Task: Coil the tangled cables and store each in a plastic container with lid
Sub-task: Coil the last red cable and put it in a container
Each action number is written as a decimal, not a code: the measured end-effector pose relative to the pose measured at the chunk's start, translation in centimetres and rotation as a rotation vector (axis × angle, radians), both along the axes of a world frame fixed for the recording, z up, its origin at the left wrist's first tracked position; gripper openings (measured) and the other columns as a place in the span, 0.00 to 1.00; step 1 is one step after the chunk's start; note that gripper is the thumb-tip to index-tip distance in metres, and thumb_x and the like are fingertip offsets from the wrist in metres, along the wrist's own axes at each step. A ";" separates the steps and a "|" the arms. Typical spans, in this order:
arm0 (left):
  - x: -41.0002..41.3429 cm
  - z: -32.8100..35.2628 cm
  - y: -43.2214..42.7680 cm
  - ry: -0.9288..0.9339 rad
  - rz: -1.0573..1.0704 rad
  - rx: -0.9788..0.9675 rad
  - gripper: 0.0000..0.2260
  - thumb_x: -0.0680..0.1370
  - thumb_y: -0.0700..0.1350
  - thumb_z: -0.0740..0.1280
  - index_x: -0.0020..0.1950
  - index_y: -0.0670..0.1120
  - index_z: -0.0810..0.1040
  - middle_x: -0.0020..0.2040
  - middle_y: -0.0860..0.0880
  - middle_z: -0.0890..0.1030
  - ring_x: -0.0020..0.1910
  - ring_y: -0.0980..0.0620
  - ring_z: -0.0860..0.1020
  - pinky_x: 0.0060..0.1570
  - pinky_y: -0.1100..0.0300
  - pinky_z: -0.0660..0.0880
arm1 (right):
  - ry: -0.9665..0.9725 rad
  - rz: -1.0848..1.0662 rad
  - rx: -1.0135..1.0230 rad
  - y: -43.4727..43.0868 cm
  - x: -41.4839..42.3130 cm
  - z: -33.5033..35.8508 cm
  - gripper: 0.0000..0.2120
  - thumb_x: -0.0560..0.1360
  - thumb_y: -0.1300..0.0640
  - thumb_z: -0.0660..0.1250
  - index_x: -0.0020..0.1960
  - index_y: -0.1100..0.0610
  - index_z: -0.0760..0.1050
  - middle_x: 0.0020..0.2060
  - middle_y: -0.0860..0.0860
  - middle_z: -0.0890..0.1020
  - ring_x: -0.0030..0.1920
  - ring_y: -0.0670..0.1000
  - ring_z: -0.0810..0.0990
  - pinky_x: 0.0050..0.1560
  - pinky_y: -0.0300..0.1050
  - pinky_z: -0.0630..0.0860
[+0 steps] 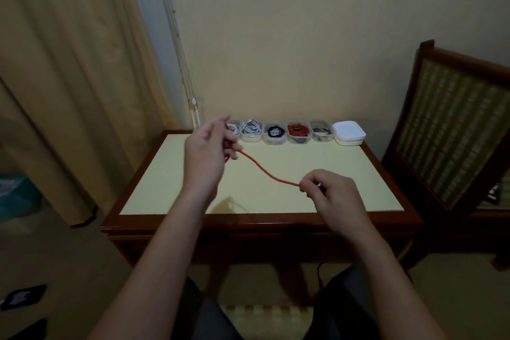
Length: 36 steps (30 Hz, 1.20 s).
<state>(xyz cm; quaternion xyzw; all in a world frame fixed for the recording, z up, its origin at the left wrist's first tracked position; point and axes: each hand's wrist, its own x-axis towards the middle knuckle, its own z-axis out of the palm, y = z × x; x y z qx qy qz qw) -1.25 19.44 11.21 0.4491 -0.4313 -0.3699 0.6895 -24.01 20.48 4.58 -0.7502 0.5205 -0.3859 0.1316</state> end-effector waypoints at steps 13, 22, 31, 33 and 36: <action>-4.1 -1.1 1.0 -0.467 -0.403 0.139 0.13 0.86 0.41 0.56 0.62 0.44 0.80 0.31 0.53 0.73 0.28 0.54 0.71 0.33 0.60 0.71 | -0.299 0.092 -0.040 -0.5 2.8 3.8 0.13 0.81 0.52 0.66 0.39 0.53 0.80 0.27 0.48 0.76 0.29 0.47 0.71 0.31 0.38 0.65; -4.1 0.9 1.4 0.262 -0.649 0.210 0.13 0.83 0.46 0.63 0.59 0.39 0.80 0.29 0.54 0.55 0.22 0.60 0.54 0.21 0.66 0.51 | -0.486 0.042 0.124 0.1 3.4 3.9 0.19 0.81 0.39 0.59 0.46 0.50 0.80 0.39 0.47 0.84 0.39 0.54 0.79 0.40 0.49 0.72; -4.7 0.4 1.3 0.237 -0.546 0.184 0.12 0.84 0.46 0.63 0.59 0.39 0.80 0.27 0.53 0.57 0.22 0.59 0.57 0.21 0.67 0.57 | -0.647 0.170 0.229 0.3 3.7 4.6 0.14 0.84 0.50 0.61 0.47 0.56 0.81 0.32 0.49 0.82 0.30 0.40 0.73 0.34 0.35 0.67; -4.9 0.3 1.3 0.202 -0.524 0.181 0.13 0.84 0.46 0.62 0.60 0.39 0.80 0.28 0.52 0.59 0.23 0.58 0.58 0.22 0.66 0.59 | -0.703 0.168 0.276 0.2 3.8 4.5 0.14 0.84 0.49 0.61 0.47 0.55 0.81 0.31 0.47 0.79 0.29 0.42 0.69 0.32 0.37 0.65; -5.4 0.1 1.3 0.222 -0.535 0.190 0.13 0.83 0.47 0.63 0.60 0.40 0.80 0.28 0.53 0.59 0.22 0.59 0.57 0.21 0.67 0.57 | -0.850 0.227 0.380 0.2 4.1 4.4 0.15 0.85 0.47 0.59 0.48 0.55 0.79 0.28 0.46 0.69 0.29 0.45 0.62 0.32 0.41 0.59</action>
